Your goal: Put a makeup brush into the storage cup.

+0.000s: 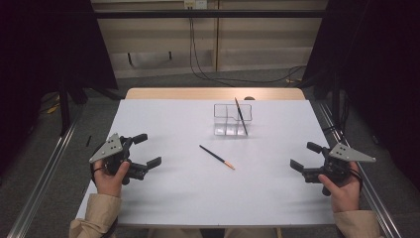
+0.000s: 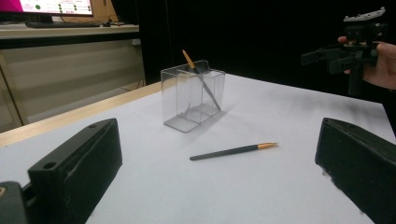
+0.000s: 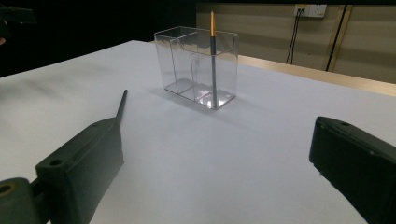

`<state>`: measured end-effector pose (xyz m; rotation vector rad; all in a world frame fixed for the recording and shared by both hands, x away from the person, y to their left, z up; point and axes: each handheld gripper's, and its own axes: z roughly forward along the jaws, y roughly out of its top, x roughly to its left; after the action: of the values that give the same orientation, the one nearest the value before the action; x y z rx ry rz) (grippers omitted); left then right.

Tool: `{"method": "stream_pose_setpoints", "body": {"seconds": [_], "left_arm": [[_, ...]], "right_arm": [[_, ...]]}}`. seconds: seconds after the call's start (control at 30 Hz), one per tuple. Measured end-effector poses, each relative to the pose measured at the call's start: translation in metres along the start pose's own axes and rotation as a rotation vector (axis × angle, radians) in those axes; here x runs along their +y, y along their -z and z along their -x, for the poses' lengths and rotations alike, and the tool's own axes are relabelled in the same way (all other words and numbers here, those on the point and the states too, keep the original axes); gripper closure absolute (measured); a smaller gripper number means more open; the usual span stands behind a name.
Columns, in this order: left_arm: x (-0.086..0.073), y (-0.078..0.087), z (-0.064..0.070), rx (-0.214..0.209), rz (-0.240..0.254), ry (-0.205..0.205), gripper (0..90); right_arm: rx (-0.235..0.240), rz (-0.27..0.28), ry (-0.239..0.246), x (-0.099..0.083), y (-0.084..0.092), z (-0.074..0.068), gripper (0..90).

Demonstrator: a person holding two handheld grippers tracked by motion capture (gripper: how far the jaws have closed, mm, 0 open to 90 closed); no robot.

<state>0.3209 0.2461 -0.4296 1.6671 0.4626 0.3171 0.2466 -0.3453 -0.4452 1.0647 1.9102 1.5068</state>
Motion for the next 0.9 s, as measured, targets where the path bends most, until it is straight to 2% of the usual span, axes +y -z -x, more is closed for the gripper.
{"method": "stream_pose_setpoints", "body": {"seconds": [0.9], "left_arm": [[-0.0002, 0.0025, 0.0003, 0.005, -0.004, -0.002, 0.5]], "right_arm": [[0.008, 0.008, 0.006, 0.0045, -0.0050, -0.0016, 2.3]]}}
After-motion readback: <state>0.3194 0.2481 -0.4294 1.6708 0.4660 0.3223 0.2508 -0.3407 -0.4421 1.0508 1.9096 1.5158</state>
